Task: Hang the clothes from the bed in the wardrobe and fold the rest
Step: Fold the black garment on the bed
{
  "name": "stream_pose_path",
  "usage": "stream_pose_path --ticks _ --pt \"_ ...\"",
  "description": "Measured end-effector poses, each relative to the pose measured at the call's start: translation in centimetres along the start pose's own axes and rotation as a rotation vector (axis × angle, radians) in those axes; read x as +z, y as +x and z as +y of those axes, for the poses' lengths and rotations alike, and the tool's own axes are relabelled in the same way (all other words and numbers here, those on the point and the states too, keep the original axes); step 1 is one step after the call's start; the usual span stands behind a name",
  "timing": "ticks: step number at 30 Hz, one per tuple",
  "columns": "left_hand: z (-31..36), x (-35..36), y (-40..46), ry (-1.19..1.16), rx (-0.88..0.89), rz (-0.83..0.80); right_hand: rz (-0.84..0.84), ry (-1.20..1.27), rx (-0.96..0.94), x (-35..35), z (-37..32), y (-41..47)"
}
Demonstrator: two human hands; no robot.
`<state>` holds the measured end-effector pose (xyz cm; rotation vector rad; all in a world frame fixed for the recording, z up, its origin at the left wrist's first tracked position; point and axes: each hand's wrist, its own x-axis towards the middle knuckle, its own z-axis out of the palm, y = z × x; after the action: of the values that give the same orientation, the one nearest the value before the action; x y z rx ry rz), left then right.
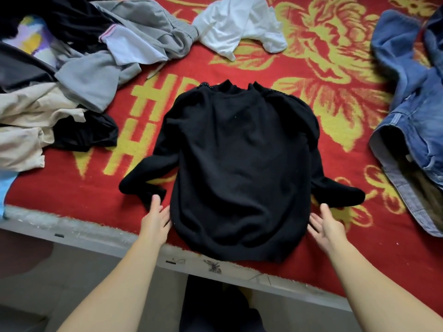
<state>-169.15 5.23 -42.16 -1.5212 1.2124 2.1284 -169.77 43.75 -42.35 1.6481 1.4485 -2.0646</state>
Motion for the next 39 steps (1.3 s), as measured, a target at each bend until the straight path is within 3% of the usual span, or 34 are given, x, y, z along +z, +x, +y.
stream_pose_path --ticks 3,5,7,10,13,18,22,25,26,27,29,31,33,35,36,38,39 --pt "2.9 -0.2 1.6 -0.57 -0.109 -0.013 0.055 0.345 0.054 0.1 -2.4 2.3" --pt "4.6 0.4 3.0 -0.76 -0.153 0.08 0.091 0.438 0.119 0.4 -3.4 3.6" --pt "6.1 0.9 3.8 -0.779 -0.13 0.179 0.155 0.52 0.134 0.5 -3.9 4.6" --pt "8.6 1.2 4.0 -0.701 0.043 0.244 0.188 0.566 -0.014 1.0 -5.7 4.8" --pt "12.5 1.5 2.3 -0.602 0.208 0.13 0.188 0.48 -0.202 2.3 -10.1 2.8" --pt "21.0 4.0 -3.3 -0.713 0.465 -0.075 0.127 0.349 -0.57 7.2 -18.4 -3.2" --pt "24.6 8.4 -8.6 -0.649 0.569 -0.282 -0.092 -0.216 -1.102 12.3 -19.4 -9.5" --pt "23.8 11.5 -11.8 -0.148 0.758 -0.402 -0.492 -0.84 -1.514 15.7 -14.9 -12.5" --pt "22.8 12.3 -12.6 0.048 0.821 -0.429 -0.606 -1.111 -1.565 16.5 -13.0 -12.5" --pt "21.7 13.0 -13.1 0.233 0.858 -0.453 -0.673 -1.358 -1.541 16.9 -11.0 -11.8" --pt "19.2 14.0 -13.3 0.505 0.869 -0.495 -0.748 -1.704 -1.274 16.6 -7.0 -9.6" --pt "16.7 14.4 -12.5 0.672 0.823 -0.555 -0.83 -1.794 -0.93 15.3 -3.9 -7.7" --pt "14.3 14.6 -11.1 0.783 0.758 -0.596 -0.831 -1.79 -0.734 14.1 -2.6 -6.5" --pt "11.8 15.0 -10.1 0.917 0.737 -0.638 -0.706 -1.559 -0.537 13.4 -3.3 -6.1" --pt "10.3 15.3 -10.0 1.001 0.733 -0.67 -0.676 -1.33 -0.391 13.1 -4.0 -6.3" --pt "6.9 16.1 -10.4 1.169 0.732 -0.754 -0.778 -0.769 -0.004 13.0 -5.9 -7.1" --pt "5.2 16.5 -10.9 1.239 0.729 -0.807 -0.834 -0.619 0.131 13.2 -7.0 -7.6"
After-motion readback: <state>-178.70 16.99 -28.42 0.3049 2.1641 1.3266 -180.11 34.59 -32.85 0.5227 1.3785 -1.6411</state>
